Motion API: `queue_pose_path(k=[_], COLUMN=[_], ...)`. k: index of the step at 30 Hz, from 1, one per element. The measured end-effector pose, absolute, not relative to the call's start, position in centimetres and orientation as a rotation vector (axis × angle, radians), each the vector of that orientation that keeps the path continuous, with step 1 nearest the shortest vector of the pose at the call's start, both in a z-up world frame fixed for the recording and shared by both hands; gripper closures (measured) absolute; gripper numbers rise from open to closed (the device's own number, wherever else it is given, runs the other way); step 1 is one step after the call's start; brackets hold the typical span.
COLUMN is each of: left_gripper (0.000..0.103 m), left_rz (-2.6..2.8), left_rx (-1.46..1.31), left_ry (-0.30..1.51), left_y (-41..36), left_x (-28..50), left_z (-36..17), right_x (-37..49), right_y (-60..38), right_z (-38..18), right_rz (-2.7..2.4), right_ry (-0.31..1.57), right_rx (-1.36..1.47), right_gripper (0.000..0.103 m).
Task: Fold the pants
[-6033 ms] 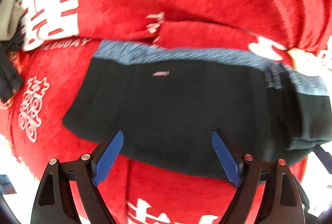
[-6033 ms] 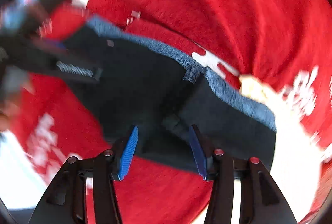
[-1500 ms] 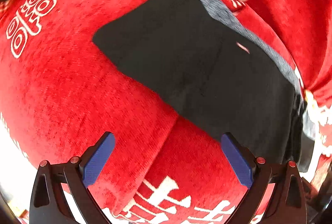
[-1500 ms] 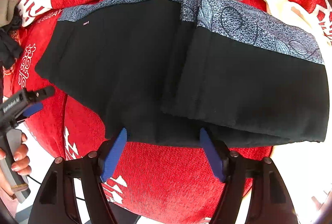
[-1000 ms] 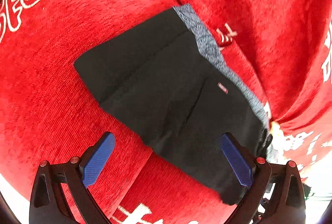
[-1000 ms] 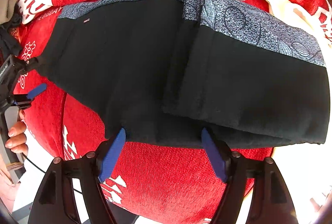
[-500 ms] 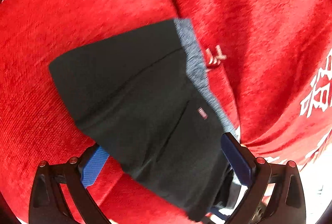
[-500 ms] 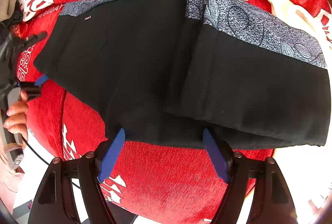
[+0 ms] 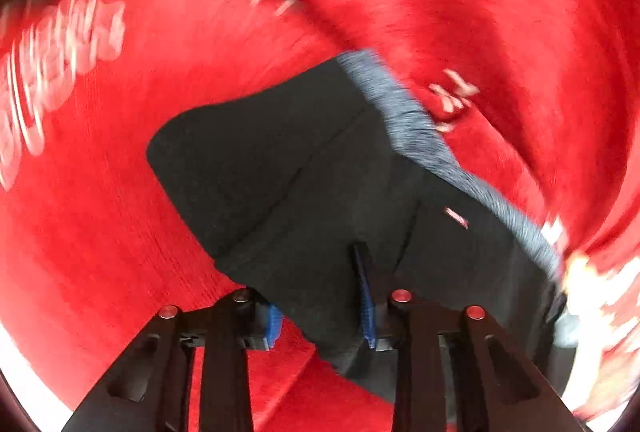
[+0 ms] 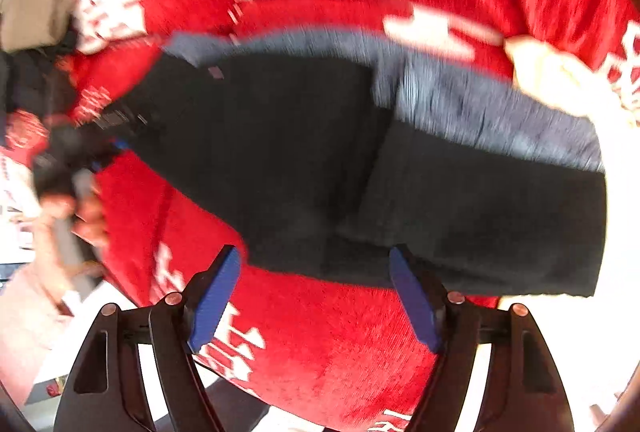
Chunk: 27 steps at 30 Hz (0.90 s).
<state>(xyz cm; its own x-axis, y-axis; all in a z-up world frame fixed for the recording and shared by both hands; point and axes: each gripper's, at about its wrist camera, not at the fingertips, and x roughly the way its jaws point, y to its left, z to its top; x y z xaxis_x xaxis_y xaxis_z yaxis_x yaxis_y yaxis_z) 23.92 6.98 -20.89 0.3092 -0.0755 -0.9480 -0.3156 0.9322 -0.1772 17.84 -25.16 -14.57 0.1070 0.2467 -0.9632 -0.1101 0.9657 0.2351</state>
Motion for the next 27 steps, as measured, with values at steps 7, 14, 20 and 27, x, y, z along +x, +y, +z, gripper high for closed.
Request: queue_pose_path(k=[7, 14, 20, 27], left_gripper=[0.073, 0.074, 0.074, 0.073], left_rz=[0.063, 0.015, 0.004, -0.036], left_rx=[0.360, 0.463, 0.455, 0.428], left_ry=[0.940, 0.918, 0.910, 0.892], left_y=[-3.0, -4.0, -4.2, -4.7], left_x=[21.1, 21.1, 21.0, 20.2], left_z=[-15.8, -16.5, -16.7, -14.5], right_x=[26.0, 34.6, 36.9, 35.5], right_y=[-23.7, -12.2, -5.1, -7.6], right_z=[-9.4, -10.9, -16.5, -16.1], right_rz=[0.458, 0.769, 0.764, 0.769], right_ry=[1.354, 1.497, 1.650, 1.583], right_rx=[0.297, 0.308, 0.162, 0.268], right_gripper=[0.023, 0.023, 0.024, 0.083])
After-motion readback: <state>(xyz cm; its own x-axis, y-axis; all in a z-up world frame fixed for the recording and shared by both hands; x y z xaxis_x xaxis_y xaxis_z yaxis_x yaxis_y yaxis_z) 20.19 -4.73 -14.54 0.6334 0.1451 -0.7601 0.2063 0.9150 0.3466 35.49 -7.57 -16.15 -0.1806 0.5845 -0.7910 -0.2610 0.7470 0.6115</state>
